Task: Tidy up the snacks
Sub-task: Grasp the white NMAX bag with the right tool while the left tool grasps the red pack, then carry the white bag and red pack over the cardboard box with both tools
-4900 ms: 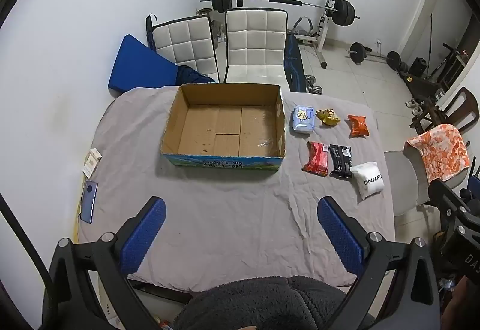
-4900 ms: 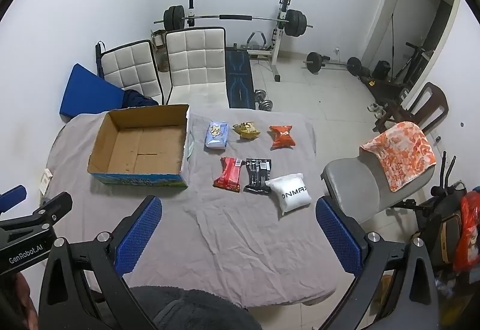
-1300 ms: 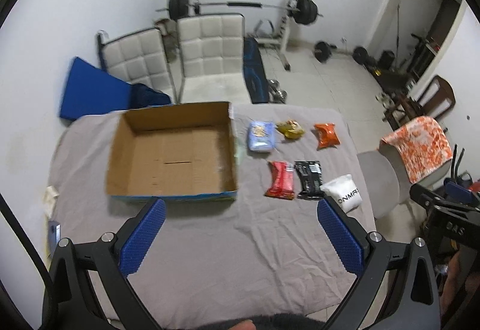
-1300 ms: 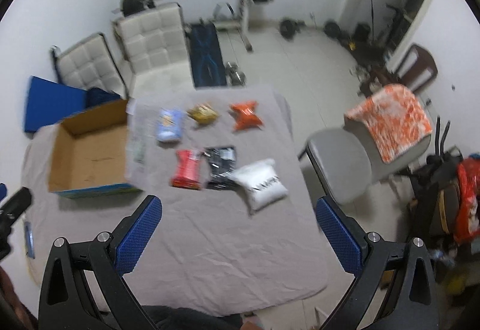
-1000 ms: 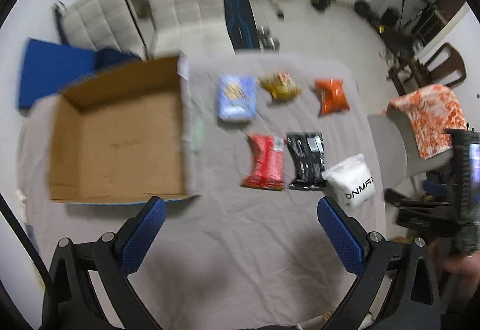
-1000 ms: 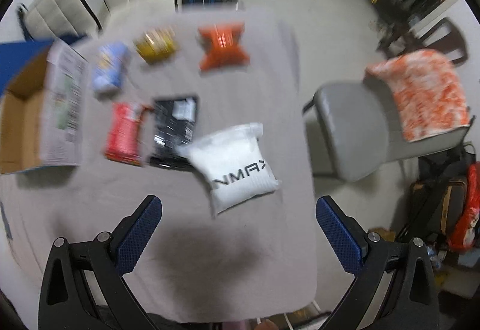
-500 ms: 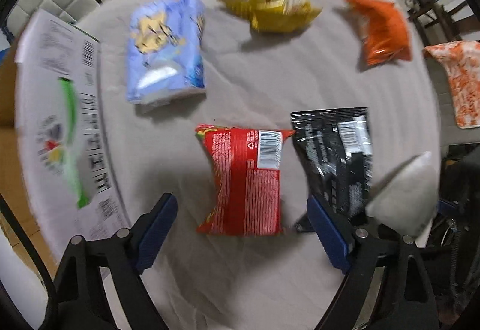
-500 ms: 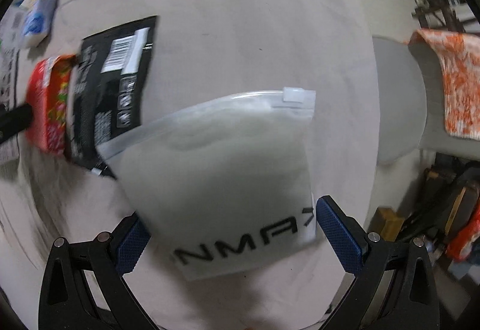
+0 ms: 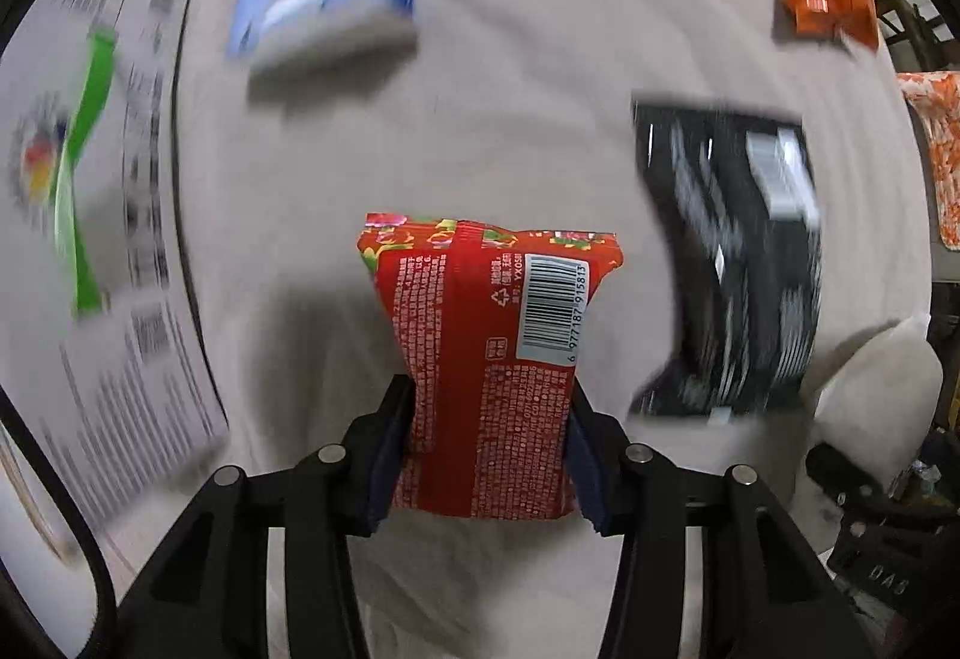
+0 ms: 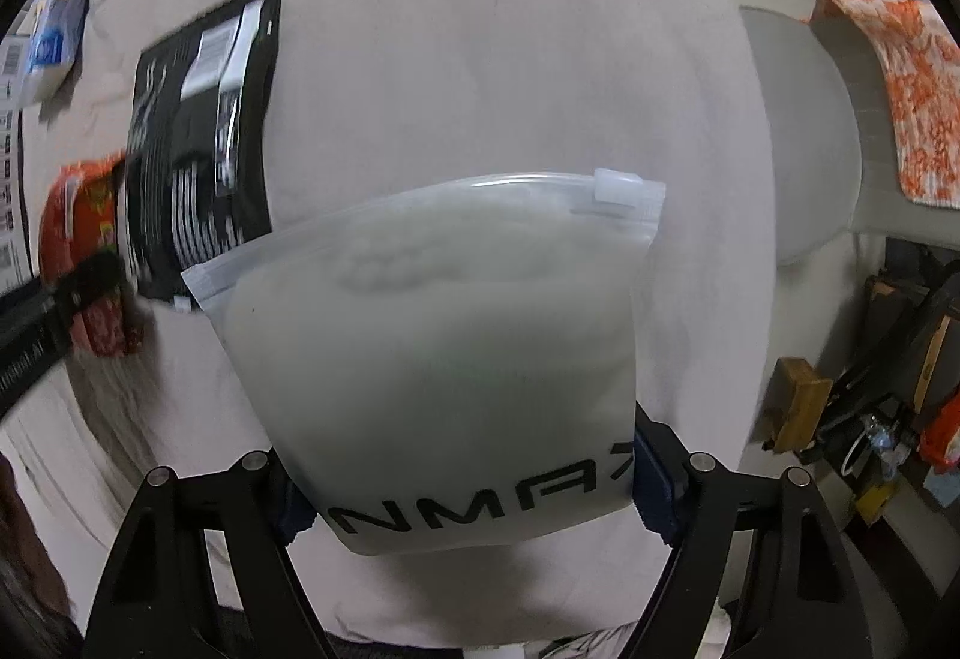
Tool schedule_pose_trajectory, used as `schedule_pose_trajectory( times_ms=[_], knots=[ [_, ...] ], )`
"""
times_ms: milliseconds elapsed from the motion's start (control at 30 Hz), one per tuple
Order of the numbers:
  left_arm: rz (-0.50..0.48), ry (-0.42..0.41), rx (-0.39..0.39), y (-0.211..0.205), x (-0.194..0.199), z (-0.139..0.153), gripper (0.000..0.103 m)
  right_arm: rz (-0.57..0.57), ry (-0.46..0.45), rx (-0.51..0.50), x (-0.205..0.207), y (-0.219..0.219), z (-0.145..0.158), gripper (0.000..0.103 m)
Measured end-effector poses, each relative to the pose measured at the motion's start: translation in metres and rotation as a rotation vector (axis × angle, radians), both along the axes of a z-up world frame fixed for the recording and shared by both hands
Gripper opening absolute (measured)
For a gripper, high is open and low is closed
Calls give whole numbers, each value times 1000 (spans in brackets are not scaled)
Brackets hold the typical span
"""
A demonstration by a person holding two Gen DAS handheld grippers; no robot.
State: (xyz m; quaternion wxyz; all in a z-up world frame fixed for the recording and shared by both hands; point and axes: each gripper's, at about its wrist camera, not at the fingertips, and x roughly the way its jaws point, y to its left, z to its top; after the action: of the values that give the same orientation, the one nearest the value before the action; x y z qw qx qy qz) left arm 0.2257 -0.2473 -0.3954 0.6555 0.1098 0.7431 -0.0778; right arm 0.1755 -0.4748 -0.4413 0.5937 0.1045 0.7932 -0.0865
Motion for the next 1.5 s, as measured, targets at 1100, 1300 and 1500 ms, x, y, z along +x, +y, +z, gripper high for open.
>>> schedule_pose_trajectory(
  times_ms=[1100, 1300, 1500],
  knots=[
    [5, -158, -88, 21, -79, 39, 43, -24, -158, -29, -80, 47, 67, 78],
    [-3, -229, -150, 35, -95, 89, 43, -21, -231, 11, -103, 58, 116, 78],
    [12, -313, -204, 50, -72, 145, 43, -6, -315, 36, -101, 70, 168, 78]
  ],
)
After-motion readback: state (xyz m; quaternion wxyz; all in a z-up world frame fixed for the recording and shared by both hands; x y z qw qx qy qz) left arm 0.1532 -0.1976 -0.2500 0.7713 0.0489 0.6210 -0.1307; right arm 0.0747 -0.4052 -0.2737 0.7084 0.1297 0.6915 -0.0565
